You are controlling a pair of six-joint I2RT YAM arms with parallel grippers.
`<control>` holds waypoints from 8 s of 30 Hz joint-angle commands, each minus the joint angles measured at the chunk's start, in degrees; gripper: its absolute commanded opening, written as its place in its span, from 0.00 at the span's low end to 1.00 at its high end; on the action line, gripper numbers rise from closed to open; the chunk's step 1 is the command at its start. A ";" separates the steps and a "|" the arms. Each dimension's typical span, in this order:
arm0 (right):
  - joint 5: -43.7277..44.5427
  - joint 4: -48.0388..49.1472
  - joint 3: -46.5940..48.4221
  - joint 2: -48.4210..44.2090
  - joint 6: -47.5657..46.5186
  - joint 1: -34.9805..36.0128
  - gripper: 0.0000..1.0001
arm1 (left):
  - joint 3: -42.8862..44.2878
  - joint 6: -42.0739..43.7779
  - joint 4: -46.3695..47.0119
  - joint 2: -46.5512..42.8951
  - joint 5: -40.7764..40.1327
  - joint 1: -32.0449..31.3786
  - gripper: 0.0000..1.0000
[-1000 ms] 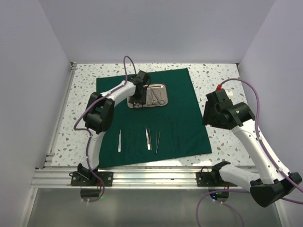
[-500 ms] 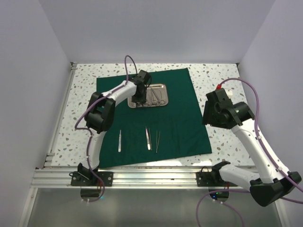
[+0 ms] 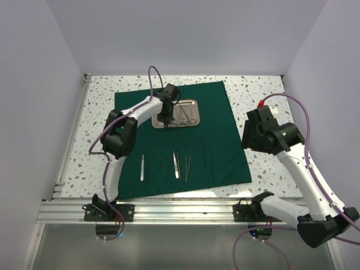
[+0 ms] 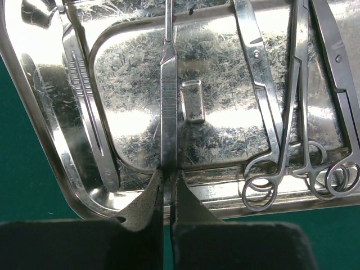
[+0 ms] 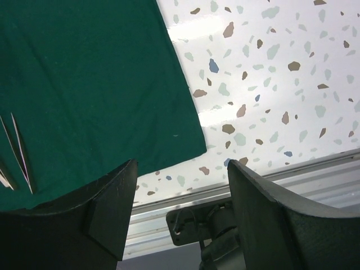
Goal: Open and lay out the surgical kit
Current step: Pick up the medical item from the container, then place the medical item in the surgical kit, then pick up the medical item from the container, then place the medical item in the surgical kit, then pick up the medical item from the container, then place the medical item in the surgical kit.
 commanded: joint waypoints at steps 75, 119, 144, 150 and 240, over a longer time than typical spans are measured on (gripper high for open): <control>1.19 -0.39 -0.53 1.30 -0.86 -0.37 0.69 | 28.42 0.98 -6.23 12.38 -0.74 8.96 0.48; -2.15 2.77 -0.45 3.50 -1.65 -0.55 0.69 | 25.42 3.63 -10.18 6.06 2.25 9.49 0.00; -16.12 12.87 14.23 19.31 -2.53 -0.37 0.66 | -45.31 -18.26 0.53 -45.17 2.87 -5.72 0.00; -21.66 16.83 17.39 26.06 -2.97 0.15 0.67 | -49.72 -18.88 1.77 -45.80 2.35 -5.90 0.14; -10.32 23.33 9.48 39.82 -2.98 7.18 0.00 | -24.33 0.46 -4.20 -33.07 6.82 6.94 0.60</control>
